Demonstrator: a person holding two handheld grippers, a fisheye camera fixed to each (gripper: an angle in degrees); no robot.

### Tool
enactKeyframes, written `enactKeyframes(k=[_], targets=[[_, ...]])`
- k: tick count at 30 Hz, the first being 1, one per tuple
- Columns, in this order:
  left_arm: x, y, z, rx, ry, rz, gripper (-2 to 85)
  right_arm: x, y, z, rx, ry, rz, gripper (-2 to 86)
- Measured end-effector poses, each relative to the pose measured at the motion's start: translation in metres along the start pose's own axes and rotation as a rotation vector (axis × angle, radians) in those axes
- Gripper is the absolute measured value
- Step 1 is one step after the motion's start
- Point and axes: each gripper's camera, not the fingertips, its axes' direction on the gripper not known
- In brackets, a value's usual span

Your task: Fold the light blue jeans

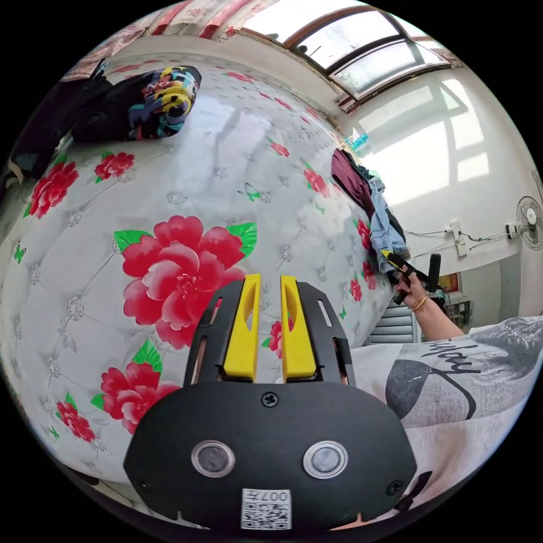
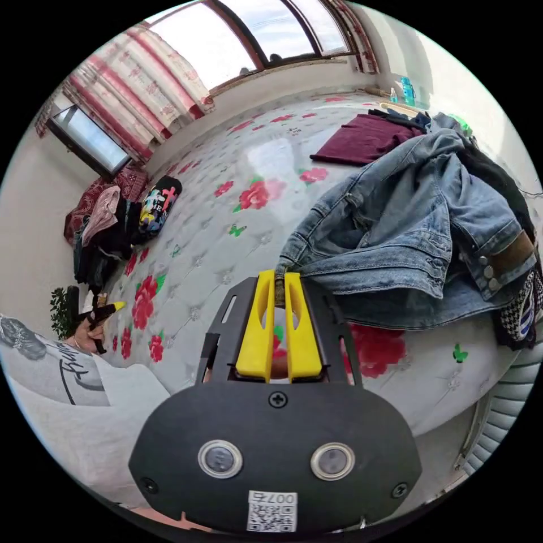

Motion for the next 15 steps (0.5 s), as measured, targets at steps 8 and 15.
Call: enactKeyframes(k=[8,15], targets=[[-0.022,0.090,-0.047,-0.042,0.068,0.114,9.2,-0.200,0.062,0.070,-0.261,-0.336,-0.366,0.4],[-0.023,0.141,-0.094,0.000,0.058,0.266,14.8,-0.299,0.080,0.098,-0.330,-0.532,-0.503,0.5]])
